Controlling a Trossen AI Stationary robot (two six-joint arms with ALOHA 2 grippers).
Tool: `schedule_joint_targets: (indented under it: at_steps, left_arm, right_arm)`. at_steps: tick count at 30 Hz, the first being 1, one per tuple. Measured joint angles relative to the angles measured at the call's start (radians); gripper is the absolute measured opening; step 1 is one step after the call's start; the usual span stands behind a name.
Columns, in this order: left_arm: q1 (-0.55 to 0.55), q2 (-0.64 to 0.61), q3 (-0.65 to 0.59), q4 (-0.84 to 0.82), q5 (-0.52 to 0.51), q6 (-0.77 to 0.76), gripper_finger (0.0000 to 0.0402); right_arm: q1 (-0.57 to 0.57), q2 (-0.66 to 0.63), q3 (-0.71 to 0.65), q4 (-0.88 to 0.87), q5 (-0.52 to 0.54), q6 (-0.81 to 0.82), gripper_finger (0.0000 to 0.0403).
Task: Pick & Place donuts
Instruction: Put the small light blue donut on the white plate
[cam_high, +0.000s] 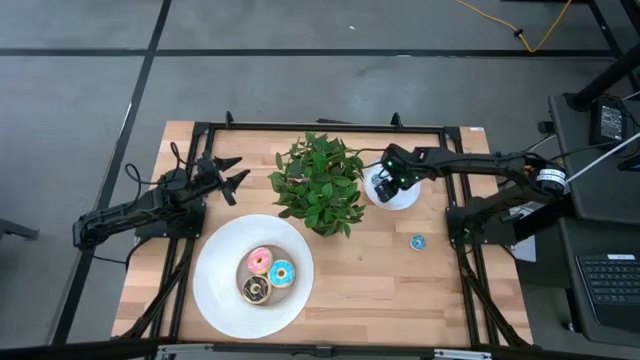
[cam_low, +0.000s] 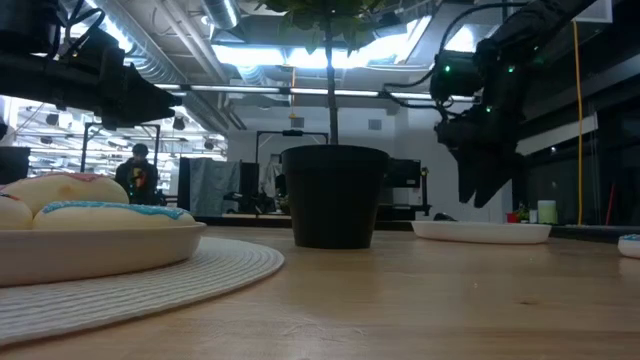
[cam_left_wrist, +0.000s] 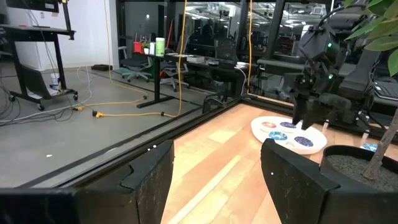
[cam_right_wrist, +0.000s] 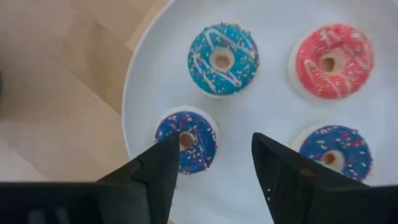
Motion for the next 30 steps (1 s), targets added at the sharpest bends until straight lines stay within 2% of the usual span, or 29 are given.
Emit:
schedule_joint_targets:
  at_steps: [10, 30]
  left_arm:
    - [0.0, 0.0, 0.0, 0.0, 0.0, 0.0, 0.0233]
    - [0.0, 0.0, 0.0, 0.0, 0.0, 0.0, 0.0233]
  right_arm:
    - [0.108, -0.105, 0.007, -0.105, 0.043, 0.249, 0.0211]
    - [0.477, -0.106, 0.0, -0.314, 0.133, 0.692, 0.0211]
